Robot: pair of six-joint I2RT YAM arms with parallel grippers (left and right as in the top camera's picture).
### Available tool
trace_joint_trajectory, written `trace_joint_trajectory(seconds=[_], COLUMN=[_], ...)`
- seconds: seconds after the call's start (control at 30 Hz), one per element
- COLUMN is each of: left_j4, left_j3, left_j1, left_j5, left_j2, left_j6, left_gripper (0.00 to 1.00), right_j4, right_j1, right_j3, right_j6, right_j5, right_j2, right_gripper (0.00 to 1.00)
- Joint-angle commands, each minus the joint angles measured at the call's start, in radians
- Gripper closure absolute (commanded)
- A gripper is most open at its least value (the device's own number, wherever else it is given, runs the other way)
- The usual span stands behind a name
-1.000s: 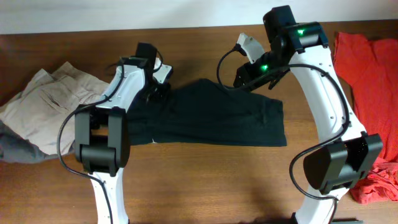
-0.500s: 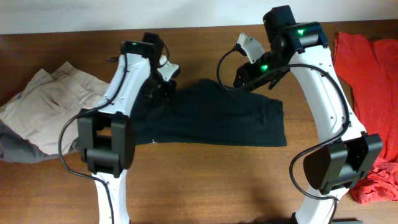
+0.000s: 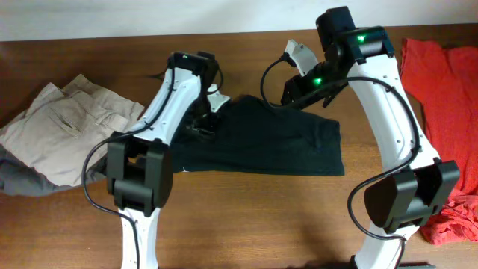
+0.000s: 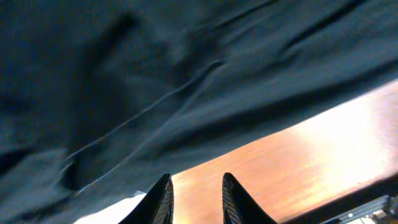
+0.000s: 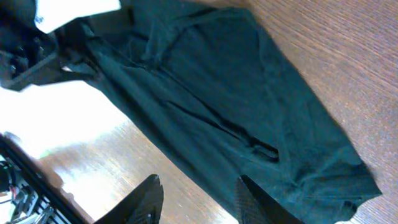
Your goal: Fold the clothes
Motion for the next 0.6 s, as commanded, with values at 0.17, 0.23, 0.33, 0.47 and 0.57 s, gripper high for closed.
trace_joint_trajectory(seconds=[0.17, 0.23, 0.33, 0.47, 0.57], left_j4=[-0.009, -0.009, -0.008, -0.003, 0.033], left_j3=[0.019, 0.019, 0.019, 0.014, -0.027], left_j1=[0.138, 0.159, 0.168, 0.155, 0.151], left_j5=[-0.157, -0.19, -0.315, -0.439, -0.419], left_j2=[-0.04, -0.106, -0.254, -0.456, -0.566], left_j6=[-0.249, -0.275, -0.339, -0.403, -0.406], left_gripper=[0.79, 0.79, 0.79, 0.77, 0.72], right_j4=[0.011, 0.011, 0.012, 0.005, 0.002], right_j1=[-0.008, -0.008, -0.013, -0.021, -0.021], right_j3=[0.005, 0.005, 0.005, 0.005, 0.005], right_j6=[0.054, 0.057, 0.058, 0.084, 0.084], right_j5=[0.069, 0.091, 0.091, 0.091, 0.092], right_j2=[-0.013, -0.013, -0.017, -0.032, -0.054], right_gripper=[0.57, 0.57, 0.57, 0.57, 0.54])
